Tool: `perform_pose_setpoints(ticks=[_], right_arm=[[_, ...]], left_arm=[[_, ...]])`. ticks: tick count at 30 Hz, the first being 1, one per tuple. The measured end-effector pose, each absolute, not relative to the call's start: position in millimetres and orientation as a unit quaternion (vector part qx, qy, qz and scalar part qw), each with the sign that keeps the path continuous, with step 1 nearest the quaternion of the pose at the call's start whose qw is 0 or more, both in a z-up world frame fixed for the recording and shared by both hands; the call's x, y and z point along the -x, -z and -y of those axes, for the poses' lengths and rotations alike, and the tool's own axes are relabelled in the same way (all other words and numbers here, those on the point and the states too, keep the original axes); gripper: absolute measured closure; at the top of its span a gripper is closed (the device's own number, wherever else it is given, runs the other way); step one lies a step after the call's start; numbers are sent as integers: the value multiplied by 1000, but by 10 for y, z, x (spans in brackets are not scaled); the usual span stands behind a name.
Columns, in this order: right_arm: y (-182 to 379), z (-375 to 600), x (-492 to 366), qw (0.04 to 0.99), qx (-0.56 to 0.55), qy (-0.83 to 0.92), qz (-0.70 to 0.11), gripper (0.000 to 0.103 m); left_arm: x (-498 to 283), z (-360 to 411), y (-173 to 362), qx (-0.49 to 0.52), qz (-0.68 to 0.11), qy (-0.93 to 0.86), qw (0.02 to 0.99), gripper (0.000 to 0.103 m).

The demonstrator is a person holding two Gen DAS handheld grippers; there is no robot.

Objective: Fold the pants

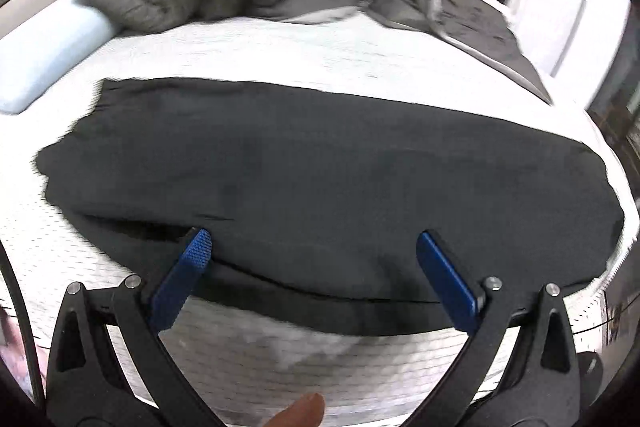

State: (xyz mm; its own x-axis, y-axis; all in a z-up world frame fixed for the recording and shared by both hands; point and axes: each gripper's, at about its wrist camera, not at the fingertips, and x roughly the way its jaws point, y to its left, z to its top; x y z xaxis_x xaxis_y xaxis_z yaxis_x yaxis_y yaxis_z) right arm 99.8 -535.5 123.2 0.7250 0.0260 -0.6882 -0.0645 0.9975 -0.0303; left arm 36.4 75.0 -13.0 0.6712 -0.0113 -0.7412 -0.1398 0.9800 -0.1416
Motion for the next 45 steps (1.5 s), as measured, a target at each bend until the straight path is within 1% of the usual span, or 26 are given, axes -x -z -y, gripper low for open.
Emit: perform_pose_setpoints(ticks=[3,6,8,10,12,15,19,22,26,28,31,33,37,40,43,45], right_arm=[[-1017,4820,-763,917,40,-83,-387,5],[-804,4237,-729,907,62,-128,-396,5],[-655,3929,-776,903,78,-151,-394,5],[-516,3660,-844,897,88,-181,-393,5],[-330,3492,-868,887,115,-182,-408,5],[-229,3554,-853,886,146,-154,-413,5],[-280,4367,-766,899,159,-49,-405,5],[-270,5034,-786,903,114,25,-413,5],[-354,5207,-705,909,95,50,-402,5],[-450,5129,-646,915,90,56,-388,4],[-666,4873,-583,928,73,18,-364,4],[-724,4535,-619,926,70,-26,-370,4],[-639,3646,-751,906,96,-125,-394,4],[-449,3062,-923,894,117,-153,-406,4],[-179,2917,-1099,885,145,-128,-424,4],[-121,3197,-1237,889,154,-103,-418,4]], left_arm=[[-514,-210,115,82,-406,28,910,1],[-622,213,76,57,-399,52,914,1],[-692,388,98,64,-399,63,913,1],[-783,553,221,70,-420,90,900,1],[-832,699,408,44,-444,95,890,1],[-761,678,497,13,-427,94,900,1],[-659,451,511,-1,-417,93,904,1],[-640,74,519,20,-419,64,906,0],[-593,-229,490,41,-413,30,909,0],[-584,-228,431,46,-414,23,909,1],[-653,-45,337,48,-416,53,906,1],[-766,178,286,47,-418,78,904,1],[-1046,704,263,36,-437,122,890,1],[-1345,934,422,18,-472,110,874,1],[-1346,777,502,18,-467,93,879,1],[-1245,615,471,22,-454,110,884,1]])
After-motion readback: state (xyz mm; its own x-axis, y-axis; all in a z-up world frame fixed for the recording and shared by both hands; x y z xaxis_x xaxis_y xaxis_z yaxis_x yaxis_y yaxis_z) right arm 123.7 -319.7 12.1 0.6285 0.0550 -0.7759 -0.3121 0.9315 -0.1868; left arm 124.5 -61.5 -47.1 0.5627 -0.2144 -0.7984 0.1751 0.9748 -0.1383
